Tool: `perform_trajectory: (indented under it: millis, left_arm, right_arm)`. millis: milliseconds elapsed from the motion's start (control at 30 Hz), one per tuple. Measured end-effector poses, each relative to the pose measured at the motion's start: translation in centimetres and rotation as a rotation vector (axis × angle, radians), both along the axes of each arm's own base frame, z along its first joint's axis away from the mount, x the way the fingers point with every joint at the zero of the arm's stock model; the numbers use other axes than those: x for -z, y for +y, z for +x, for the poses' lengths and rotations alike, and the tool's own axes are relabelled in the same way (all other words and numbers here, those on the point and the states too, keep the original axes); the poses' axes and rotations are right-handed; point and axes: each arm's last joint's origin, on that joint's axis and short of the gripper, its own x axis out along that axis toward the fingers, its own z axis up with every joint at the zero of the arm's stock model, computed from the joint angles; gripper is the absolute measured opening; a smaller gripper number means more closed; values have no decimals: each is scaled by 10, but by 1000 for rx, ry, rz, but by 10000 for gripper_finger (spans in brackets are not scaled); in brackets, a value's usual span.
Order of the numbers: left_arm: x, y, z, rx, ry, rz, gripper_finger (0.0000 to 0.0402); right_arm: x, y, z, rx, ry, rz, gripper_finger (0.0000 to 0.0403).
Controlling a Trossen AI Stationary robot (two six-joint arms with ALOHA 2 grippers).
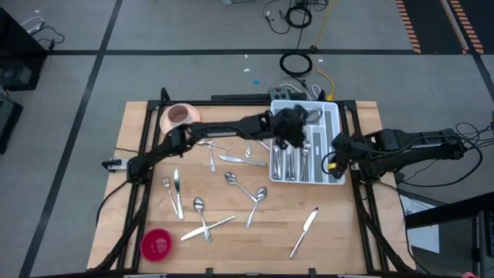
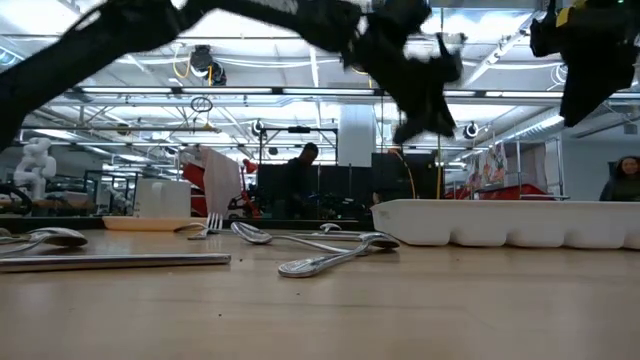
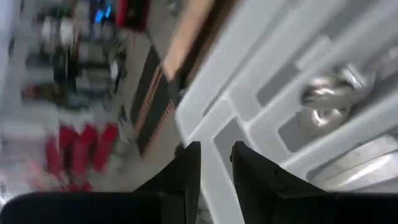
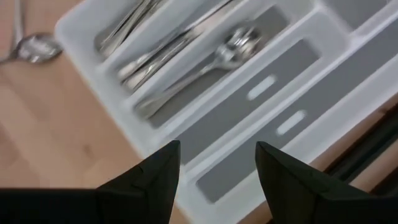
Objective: Sort silverware
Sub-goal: Put the silver spoon into the white silverware tray
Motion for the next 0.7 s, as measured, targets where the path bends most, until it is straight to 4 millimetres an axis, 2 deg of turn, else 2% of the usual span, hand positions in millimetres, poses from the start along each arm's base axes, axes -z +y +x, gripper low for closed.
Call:
perform_trajectory:
  millis: [67, 167, 267, 367, 500, 700]
  left_arm:
    - [-34, 2, -16, -91, -77, -130, 96]
    - [-88, 8, -54, -225, -157, -391, 96]
    - [-132, 13, -108, -278, -100, -656, 96]
    - [-159, 9, -161, -357, 38, -800, 96]
    - [-190, -14, -223, -449, 138, -926, 96]
    - [-227, -72, -295, -432, 120, -1051, 96]
  right_arm:
    - [-1, -1, 1, 22, -13, -37, 201]
    - [-2, -2, 3, 66, -54, -74, 201]
    - [-4, -3, 8, 91, -111, -95, 201]
    - [-6, -2, 16, 76, -161, -110, 201]
    - [-6, 0, 38, -10, -214, -138, 201]
    - [11, 9, 93, -154, -239, -108, 201]
